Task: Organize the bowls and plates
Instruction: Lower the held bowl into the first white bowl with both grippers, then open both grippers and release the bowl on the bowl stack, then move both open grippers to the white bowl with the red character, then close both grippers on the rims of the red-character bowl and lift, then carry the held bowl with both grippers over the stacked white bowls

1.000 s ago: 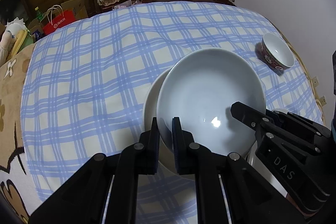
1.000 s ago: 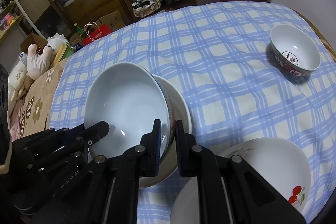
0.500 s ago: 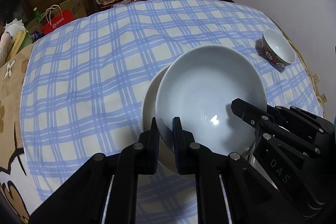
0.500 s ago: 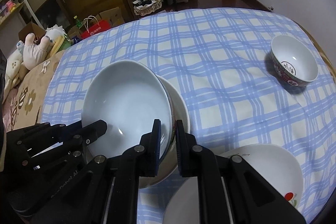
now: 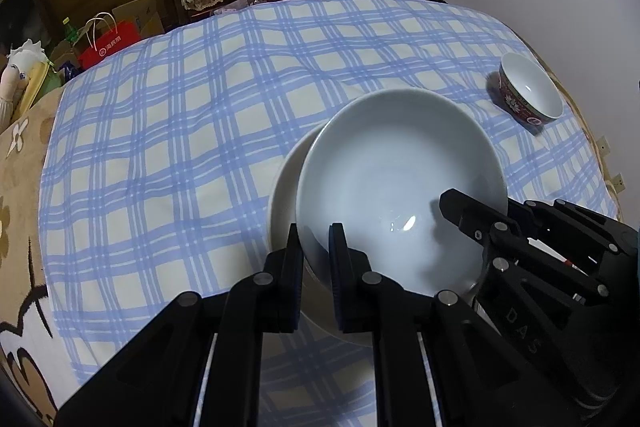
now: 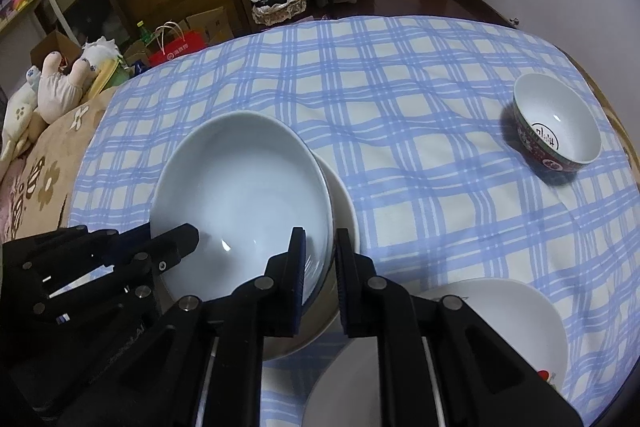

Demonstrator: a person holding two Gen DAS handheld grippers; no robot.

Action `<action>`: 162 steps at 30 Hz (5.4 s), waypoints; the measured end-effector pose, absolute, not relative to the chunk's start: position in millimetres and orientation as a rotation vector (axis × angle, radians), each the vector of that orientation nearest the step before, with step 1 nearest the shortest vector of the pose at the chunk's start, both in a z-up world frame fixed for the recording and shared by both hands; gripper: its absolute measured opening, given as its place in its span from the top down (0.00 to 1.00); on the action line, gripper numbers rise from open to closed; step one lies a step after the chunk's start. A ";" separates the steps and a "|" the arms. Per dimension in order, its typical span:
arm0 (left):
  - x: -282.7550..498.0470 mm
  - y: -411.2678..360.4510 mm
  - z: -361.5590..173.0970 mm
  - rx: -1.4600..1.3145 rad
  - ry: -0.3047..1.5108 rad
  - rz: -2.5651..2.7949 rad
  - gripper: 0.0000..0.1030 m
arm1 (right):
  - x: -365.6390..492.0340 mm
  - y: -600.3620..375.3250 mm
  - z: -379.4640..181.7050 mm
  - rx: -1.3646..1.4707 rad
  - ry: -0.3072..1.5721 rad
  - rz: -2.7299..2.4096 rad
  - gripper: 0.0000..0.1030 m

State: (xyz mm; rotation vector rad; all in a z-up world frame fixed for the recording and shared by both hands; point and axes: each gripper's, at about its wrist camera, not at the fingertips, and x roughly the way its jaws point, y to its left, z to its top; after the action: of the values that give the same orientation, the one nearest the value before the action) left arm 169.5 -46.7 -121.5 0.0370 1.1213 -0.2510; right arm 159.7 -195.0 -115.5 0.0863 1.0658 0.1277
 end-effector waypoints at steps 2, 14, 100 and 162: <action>168.7 -48.0 -121.1 0.053 1.112 -0.245 0.88 | 159.3 -191.8 -116.3 0.056 1.069 0.130 0.84; 169.3 -44.6 -119.1 0.046 1.104 -0.251 0.88 | 161.0 -200.0 -117.6 0.134 1.093 0.154 0.83; 274.8 -262.1 -59.8 0.108 0.923 -0.476 0.15 | 202.5 -471.4 -49.9 0.506 0.836 -0.226 0.22; 232.3 -222.8 -70.2 0.045 1.063 -0.449 0.90 | 172.8 -397.9 -64.7 0.466 0.980 -0.128 0.90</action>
State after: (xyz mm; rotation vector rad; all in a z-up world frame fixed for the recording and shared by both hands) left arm 232.3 -222.8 -70.2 0.0455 1.0627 -0.4488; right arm 172.8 -397.9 -64.7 0.4664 0.9797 -0.1281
